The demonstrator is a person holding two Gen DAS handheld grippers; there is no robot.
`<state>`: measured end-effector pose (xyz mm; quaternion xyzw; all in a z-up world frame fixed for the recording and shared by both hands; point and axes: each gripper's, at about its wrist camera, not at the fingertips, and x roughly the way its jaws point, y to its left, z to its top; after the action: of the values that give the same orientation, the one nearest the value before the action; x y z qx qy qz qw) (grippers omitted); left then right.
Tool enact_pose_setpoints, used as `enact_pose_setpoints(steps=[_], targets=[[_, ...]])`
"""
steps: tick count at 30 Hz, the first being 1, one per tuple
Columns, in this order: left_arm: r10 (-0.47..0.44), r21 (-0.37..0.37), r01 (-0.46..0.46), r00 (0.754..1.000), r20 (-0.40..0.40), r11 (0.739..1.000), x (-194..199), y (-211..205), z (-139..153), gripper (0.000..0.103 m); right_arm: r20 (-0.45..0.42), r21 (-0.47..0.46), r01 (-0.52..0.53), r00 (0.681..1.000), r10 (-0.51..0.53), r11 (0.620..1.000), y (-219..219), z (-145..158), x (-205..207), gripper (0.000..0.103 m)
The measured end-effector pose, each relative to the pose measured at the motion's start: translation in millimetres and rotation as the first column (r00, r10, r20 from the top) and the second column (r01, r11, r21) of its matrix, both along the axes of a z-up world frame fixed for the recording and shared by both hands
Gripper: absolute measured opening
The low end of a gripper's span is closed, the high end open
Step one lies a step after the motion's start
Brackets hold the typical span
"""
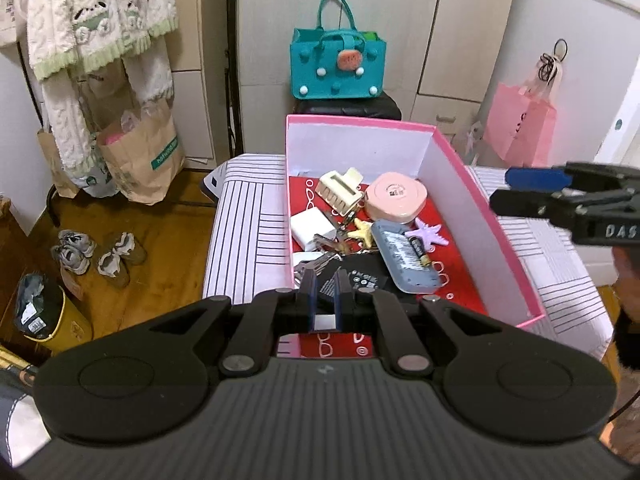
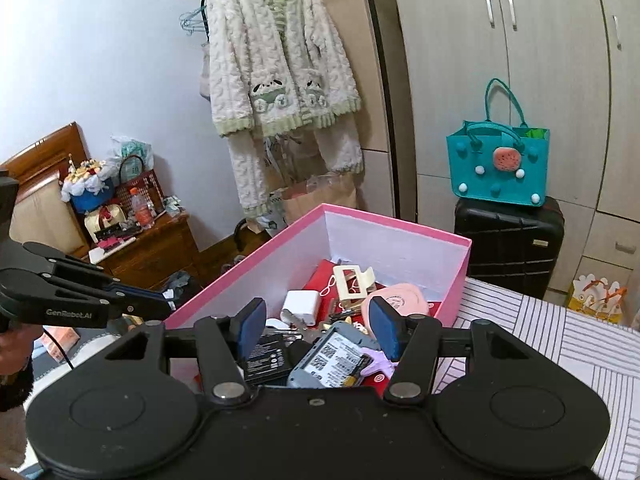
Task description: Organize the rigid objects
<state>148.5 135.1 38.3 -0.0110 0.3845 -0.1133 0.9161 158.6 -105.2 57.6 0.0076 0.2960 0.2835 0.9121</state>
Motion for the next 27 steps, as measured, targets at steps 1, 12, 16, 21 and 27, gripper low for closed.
enact_pose_setpoints(steps=[1, 12, 16, 21, 27], targets=[[0.009, 0.006, -0.009, 1.0, 0.012, 1.0, -3.8, -2.0, 2.1, 0.007, -0.002, 0.006, 0.003, 1.0, -0.003, 1.0, -1.0, -0.1, -2.0, 0.062], [-0.046, 0.013, 0.046, 0.999, 0.018, 0.999, -38.2, -34.5, 31.4, 0.016, 0.011, -0.056, 0.068, 0.998, -0.067, 0.996, -13.1, 28.9, -54.3, 0.102], [-0.059, 0.003, 0.059, 0.998, 0.024, 0.998, -49.6, -43.0, 36.5, 0.035, -0.001, -0.075, 0.169, 0.986, -0.169, 0.983, -26.3, 38.7, -75.1, 0.103], [-0.08, -0.063, 0.079, 0.997, -0.001, 0.995, -57.4, -51.9, 30.3, 0.047, -0.004, 0.051, 0.196, 0.981, -0.196, 0.979, -53.8, 38.8, -102.3, 0.103], [-0.082, -0.094, 0.081, 0.997, -0.008, 0.992, -64.4, -62.7, 18.8, 0.058, 0.133, -0.054, 0.204, 0.972, -0.195, 0.977, -50.4, 37.6, -133.4, 0.103]])
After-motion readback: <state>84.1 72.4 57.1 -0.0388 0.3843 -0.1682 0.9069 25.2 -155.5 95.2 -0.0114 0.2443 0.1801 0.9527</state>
